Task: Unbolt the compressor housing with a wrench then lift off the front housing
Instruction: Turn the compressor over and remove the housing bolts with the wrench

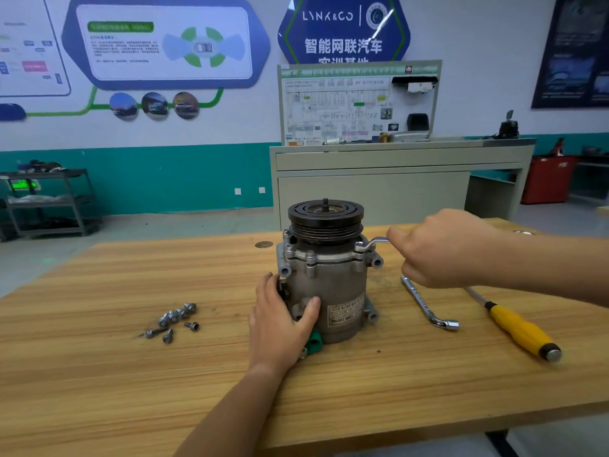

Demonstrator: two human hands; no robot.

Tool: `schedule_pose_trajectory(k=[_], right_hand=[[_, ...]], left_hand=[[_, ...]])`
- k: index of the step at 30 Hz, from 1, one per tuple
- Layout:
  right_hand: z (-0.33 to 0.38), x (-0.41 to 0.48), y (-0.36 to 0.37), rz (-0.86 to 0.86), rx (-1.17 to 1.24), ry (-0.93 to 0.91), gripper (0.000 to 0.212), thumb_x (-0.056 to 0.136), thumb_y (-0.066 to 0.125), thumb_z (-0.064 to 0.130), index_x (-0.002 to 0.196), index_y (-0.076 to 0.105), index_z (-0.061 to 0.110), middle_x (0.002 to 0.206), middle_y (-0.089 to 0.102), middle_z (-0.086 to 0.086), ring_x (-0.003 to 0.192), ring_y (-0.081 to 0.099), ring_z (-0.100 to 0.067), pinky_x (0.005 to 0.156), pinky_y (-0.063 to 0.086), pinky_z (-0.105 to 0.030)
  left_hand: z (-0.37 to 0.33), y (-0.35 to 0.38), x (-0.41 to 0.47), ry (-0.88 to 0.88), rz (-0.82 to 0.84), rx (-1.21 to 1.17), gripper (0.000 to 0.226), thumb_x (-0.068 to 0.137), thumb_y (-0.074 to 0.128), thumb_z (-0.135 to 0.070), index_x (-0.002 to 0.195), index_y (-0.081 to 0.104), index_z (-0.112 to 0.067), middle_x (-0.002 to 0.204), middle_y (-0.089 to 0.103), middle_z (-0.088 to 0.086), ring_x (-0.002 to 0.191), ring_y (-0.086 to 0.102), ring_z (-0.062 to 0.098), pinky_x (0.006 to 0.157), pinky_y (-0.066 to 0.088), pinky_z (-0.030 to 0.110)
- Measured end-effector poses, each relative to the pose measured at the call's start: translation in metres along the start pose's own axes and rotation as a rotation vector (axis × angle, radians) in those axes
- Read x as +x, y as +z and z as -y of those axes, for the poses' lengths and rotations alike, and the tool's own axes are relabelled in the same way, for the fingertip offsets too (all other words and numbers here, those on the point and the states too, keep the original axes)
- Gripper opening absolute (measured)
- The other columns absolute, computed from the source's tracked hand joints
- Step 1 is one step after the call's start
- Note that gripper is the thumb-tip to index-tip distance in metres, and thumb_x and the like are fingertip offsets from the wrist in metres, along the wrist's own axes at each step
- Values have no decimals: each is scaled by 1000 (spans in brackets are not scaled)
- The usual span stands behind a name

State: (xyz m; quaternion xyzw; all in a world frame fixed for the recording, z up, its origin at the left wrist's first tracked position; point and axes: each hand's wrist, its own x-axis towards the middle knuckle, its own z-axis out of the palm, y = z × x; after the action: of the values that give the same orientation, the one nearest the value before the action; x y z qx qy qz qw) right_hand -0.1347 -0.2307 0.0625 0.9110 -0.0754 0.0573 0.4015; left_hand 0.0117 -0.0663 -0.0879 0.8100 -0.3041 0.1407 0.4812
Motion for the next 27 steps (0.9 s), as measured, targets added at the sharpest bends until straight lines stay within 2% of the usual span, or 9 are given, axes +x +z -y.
schedule_pose_trajectory(k=[5, 8, 11, 14, 16, 18, 21, 23, 27], right_hand=[[-19, 22, 12, 70, -8, -68, 17, 94, 36, 11, 110, 37, 13, 68, 49, 1, 52, 42, -14, 44, 31, -26], [-19, 44, 20, -8, 43, -46, 25, 91, 42, 3, 115, 40, 11, 95, 57, -6, 78, 56, -21, 66, 47, -31], [-7, 61, 31, -145, 117, -19, 35, 90, 43, -2, 123, 43, 9, 112, 58, -8, 101, 55, -23, 86, 43, -30], [-3, 64, 38, -228, 196, 19, 39, 91, 40, -2, 129, 42, 9, 120, 56, -8, 110, 51, -23, 93, 41, -29], [-3, 56, 34, -238, 268, 114, 32, 94, 39, 4, 125, 45, 11, 113, 59, -7, 102, 55, -23, 86, 44, -32], [-3, 39, 28, -326, 437, 279, 24, 99, 34, 15, 120, 47, 11, 94, 62, -6, 80, 57, -23, 65, 44, -33], [-1, 9, 19, -391, 745, 389, 27, 99, 33, 26, 116, 48, 12, 62, 49, 3, 53, 47, -13, 44, 28, -27], [3, -8, 12, -247, 690, 346, 25, 99, 34, 28, 113, 50, 16, 60, 45, 6, 51, 44, -10, 43, 25, -25], [12, -16, 1, 11, 576, 284, 25, 99, 33, 28, 115, 50, 22, 71, 48, 6, 63, 47, -10, 48, 32, -25]], left_hand=[[0, 0, -1, 3, 5, -12, 89, 72, 45, -63, 142, 29, -11, 146, 31, 3, 128, 40, 21, 104, 36, 46], [1, 0, -1, 0, 6, -19, 89, 72, 45, -65, 142, 29, -12, 146, 31, 2, 128, 40, 20, 104, 36, 46], [2, 1, 0, -4, 10, -12, 89, 72, 45, -66, 142, 28, -14, 146, 30, 1, 128, 39, 19, 104, 36, 46], [2, 1, -1, 0, 6, -11, 88, 73, 46, -65, 142, 27, -14, 146, 30, 1, 129, 37, 18, 106, 35, 46], [2, 1, -1, -1, 5, -3, 90, 72, 44, -66, 143, 27, -14, 147, 28, 0, 131, 35, 18, 107, 33, 45], [3, 1, -1, -5, 9, -5, 91, 72, 44, -67, 143, 26, -14, 148, 27, 0, 131, 34, 18, 108, 32, 43], [2, 1, 0, -5, 16, -21, 89, 73, 47, -64, 143, 27, -14, 147, 28, 0, 129, 36, 20, 107, 34, 44], [1, 0, -1, -8, 16, -21, 89, 72, 47, -64, 143, 27, -14, 147, 28, 1, 129, 37, 21, 106, 35, 45], [2, 0, -2, -1, 13, -10, 86, 75, 49, -62, 143, 26, -14, 147, 27, 1, 128, 38, 20, 105, 36, 46]])
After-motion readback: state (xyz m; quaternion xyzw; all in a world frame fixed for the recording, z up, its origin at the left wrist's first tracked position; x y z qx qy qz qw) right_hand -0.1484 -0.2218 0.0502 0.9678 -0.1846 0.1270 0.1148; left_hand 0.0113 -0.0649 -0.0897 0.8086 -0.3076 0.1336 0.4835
